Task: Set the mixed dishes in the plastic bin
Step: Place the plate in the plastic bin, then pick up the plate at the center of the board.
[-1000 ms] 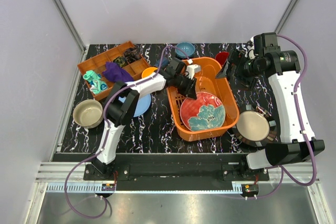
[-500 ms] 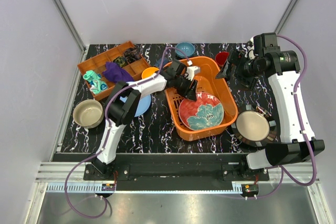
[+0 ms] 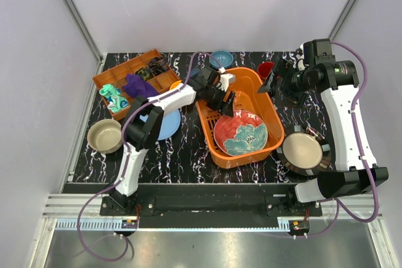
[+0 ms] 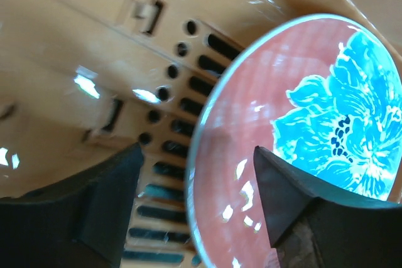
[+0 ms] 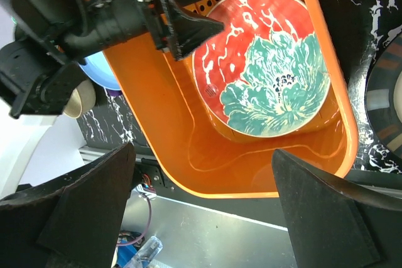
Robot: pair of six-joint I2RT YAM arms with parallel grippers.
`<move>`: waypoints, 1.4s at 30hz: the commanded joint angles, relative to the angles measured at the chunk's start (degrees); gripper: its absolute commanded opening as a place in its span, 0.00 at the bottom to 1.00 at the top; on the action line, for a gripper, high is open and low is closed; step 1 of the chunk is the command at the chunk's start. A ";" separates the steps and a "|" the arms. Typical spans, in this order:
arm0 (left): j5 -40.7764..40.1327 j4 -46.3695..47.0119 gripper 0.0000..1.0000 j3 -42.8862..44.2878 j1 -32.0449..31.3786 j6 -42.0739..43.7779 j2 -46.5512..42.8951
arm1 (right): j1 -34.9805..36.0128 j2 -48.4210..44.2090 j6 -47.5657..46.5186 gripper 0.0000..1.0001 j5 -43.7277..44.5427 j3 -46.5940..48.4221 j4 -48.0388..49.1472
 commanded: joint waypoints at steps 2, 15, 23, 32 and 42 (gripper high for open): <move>-5.58 -1.02 0.78 1.05 1.47 -2.17 -7.33 | -0.26 -0.74 0.25 1.00 0.40 0.62 2.18; -10.15 3.56 0.86 -1.69 1.47 -13.33 -20.43 | -0.26 0.31 0.43 1.00 1.45 0.71 4.90; -14.36 -3.21 0.88 -2.64 1.47 -15.01 -30.17 | -0.26 1.45 1.22 1.00 3.56 0.36 7.80; -24.03 -10.95 0.92 -12.83 3.31 -20.27 -44.15 | 0.79 4.62 0.52 1.00 6.11 5.61 9.04; -28.16 -12.09 0.92 -29.70 15.77 -29.33 -58.04 | 3.69 13.14 1.31 1.00 4.88 16.61 9.21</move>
